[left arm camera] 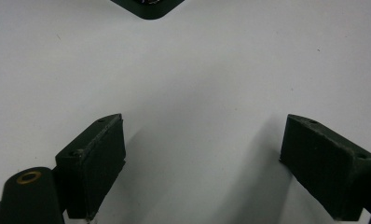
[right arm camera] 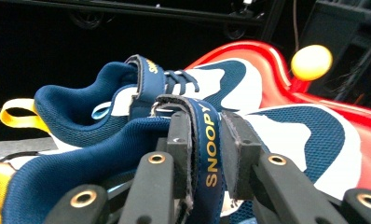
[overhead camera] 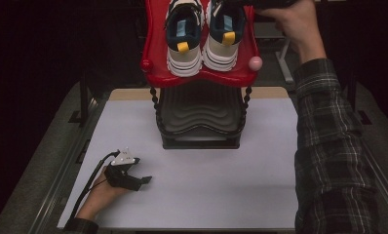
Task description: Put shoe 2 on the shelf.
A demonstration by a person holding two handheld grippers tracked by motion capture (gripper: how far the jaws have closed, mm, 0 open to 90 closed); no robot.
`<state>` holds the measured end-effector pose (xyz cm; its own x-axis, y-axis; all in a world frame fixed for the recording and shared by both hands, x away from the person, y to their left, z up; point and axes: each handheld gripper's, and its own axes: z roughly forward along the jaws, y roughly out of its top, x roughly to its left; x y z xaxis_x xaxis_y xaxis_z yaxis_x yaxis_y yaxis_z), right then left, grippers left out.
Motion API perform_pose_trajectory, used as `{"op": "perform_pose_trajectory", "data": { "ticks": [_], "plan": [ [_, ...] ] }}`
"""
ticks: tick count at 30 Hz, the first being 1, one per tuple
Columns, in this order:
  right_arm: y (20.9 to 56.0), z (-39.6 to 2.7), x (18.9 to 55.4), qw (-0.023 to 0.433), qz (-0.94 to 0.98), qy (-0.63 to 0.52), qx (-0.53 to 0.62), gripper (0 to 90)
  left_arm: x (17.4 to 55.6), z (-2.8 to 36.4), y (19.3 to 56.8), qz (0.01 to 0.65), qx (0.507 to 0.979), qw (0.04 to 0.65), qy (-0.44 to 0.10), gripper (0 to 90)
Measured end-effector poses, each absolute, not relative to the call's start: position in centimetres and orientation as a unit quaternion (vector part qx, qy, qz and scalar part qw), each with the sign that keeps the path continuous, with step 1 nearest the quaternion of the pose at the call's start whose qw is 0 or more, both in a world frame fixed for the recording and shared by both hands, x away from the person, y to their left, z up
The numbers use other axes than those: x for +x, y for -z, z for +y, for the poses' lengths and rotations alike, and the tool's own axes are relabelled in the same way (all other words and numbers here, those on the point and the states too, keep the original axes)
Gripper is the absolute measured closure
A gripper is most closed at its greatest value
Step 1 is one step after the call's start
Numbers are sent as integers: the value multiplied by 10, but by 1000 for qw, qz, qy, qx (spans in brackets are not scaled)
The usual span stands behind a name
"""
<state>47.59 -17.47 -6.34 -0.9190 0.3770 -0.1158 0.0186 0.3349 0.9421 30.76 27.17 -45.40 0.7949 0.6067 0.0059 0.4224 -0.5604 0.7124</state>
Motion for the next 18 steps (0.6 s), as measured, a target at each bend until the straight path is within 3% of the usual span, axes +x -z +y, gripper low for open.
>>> {"op": "perform_pose_trajectory", "data": {
  "ticks": [1, 3, 10, 18],
  "plan": [
    [66, -172, 476, 157, 804, -561, 122, 721, 308, 272, 454, 294, 874, 365, -126, 128],
    [70, -171, 474, 170, 791, -572, 135, 596, 308, 272, 454, 294, 874, 365, -127, 128],
    [75, -188, 464, 171, 772, -588, 168, 463, 308, 272, 454, 293, 875, 363, -127, 128],
    [74, -208, 448, 172, 768, -587, 189, 373, 308, 272, 454, 292, 875, 363, -128, 128]
  ]
}}
